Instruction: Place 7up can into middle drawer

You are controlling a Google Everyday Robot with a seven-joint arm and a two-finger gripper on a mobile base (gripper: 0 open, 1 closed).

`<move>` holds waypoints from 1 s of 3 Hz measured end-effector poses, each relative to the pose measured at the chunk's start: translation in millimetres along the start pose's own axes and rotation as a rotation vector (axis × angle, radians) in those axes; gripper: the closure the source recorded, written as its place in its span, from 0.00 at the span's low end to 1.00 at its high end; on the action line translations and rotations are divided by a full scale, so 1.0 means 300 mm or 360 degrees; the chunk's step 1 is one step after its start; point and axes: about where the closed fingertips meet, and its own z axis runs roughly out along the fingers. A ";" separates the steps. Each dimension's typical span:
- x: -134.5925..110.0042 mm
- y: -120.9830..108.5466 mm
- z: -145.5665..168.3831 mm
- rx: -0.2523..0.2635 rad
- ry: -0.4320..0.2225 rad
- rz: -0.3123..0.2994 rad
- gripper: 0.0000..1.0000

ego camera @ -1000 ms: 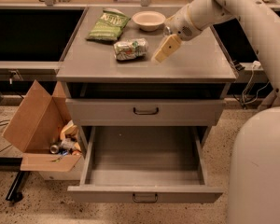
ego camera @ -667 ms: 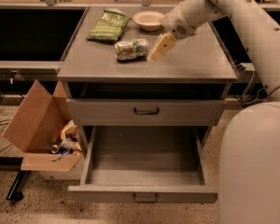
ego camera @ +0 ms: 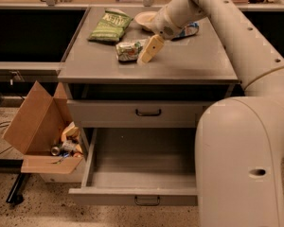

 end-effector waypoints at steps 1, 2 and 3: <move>-0.016 0.007 0.038 -0.0048 -0.0003 -0.0010 0.00; -0.030 0.019 0.071 -0.0099 -0.0014 -0.0012 0.00; -0.046 0.043 0.114 -0.0175 -0.0030 -0.0010 0.24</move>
Offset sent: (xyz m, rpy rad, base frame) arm 0.0029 0.0254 -0.0063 0.0093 0.0586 0.0709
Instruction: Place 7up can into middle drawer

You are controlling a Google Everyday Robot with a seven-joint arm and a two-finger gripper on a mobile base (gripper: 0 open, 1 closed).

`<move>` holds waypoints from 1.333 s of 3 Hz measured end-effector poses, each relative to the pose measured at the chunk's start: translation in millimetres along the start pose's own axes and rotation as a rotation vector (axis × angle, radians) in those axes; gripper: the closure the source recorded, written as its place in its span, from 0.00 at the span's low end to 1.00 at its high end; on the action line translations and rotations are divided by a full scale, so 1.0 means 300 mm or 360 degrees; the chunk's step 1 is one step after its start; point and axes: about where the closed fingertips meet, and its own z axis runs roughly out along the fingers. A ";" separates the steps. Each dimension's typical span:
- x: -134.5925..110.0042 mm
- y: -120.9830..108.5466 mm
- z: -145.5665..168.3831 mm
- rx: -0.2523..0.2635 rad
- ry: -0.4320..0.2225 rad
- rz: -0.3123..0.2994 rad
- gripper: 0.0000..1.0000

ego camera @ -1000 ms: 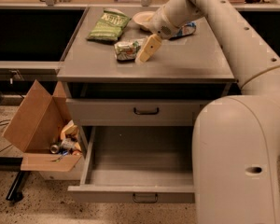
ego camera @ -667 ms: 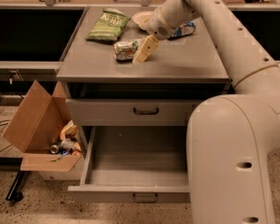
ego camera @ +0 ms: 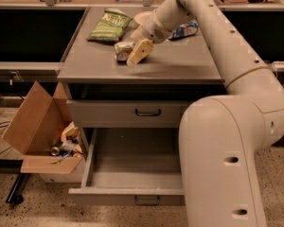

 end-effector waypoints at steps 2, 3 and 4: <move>-0.026 0.037 0.083 -0.0132 -0.0013 -0.0012 0.78; -0.040 0.049 0.105 -0.0168 -0.0018 -0.0027 0.99; -0.040 0.049 0.105 -0.0168 -0.0018 -0.0027 1.00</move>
Offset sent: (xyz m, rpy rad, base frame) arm -0.0059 0.0224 -0.0116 0.0002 0.0750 0.0795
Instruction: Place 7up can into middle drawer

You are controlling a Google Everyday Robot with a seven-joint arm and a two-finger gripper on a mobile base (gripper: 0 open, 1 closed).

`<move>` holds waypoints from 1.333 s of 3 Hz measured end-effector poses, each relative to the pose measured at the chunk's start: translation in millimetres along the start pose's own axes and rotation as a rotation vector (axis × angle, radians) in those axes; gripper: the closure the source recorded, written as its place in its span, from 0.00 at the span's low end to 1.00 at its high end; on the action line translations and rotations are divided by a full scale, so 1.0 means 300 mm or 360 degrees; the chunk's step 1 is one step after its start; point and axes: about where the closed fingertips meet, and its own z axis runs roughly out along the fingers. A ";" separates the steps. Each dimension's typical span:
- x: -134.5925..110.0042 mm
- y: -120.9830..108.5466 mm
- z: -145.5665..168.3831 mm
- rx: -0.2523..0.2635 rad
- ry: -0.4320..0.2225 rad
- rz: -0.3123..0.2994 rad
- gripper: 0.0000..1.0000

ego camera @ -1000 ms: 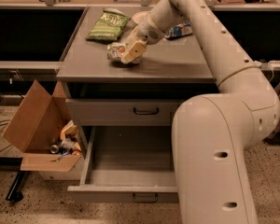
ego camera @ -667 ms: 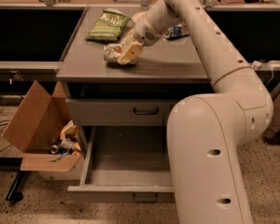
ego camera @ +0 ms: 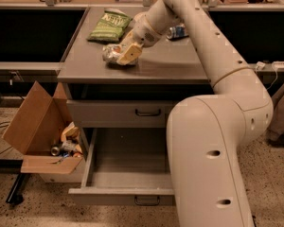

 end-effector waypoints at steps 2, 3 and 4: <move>-0.008 0.003 -0.176 0.0175 -0.0054 -0.0005 1.00; -0.006 0.027 -0.329 0.0354 -0.0102 -0.0005 1.00; 0.001 0.060 -0.400 0.0439 -0.0157 -0.0005 1.00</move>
Offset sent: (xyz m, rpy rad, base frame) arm -0.0475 -0.1029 0.1085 0.1241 -0.2568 -0.2350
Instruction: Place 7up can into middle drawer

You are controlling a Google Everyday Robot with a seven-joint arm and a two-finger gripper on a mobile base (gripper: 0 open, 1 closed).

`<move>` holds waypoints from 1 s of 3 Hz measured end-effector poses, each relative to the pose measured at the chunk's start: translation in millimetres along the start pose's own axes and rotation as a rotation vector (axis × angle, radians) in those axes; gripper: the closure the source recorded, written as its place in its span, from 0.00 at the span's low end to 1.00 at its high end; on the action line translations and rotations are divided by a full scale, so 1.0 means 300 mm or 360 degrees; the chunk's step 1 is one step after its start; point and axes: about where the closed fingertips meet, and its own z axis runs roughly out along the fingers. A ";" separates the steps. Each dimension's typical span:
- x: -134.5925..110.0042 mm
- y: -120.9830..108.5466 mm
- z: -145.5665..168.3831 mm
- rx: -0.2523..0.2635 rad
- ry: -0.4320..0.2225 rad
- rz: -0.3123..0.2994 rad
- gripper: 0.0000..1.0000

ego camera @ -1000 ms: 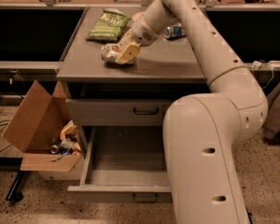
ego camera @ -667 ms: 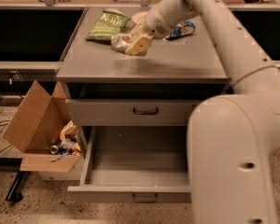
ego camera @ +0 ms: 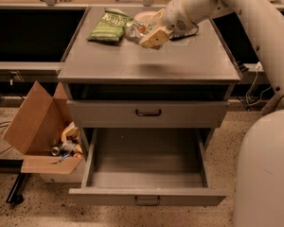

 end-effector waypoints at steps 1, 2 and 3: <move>0.000 0.000 0.000 0.0000 0.0000 0.0000 1.00; 0.015 0.029 -0.003 -0.0035 0.0035 -0.0016 1.00; 0.049 0.094 -0.086 -0.0014 0.0080 -0.0016 1.00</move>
Offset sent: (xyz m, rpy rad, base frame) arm -0.0228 -0.0115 -0.0086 -0.0682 0.0229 0.0346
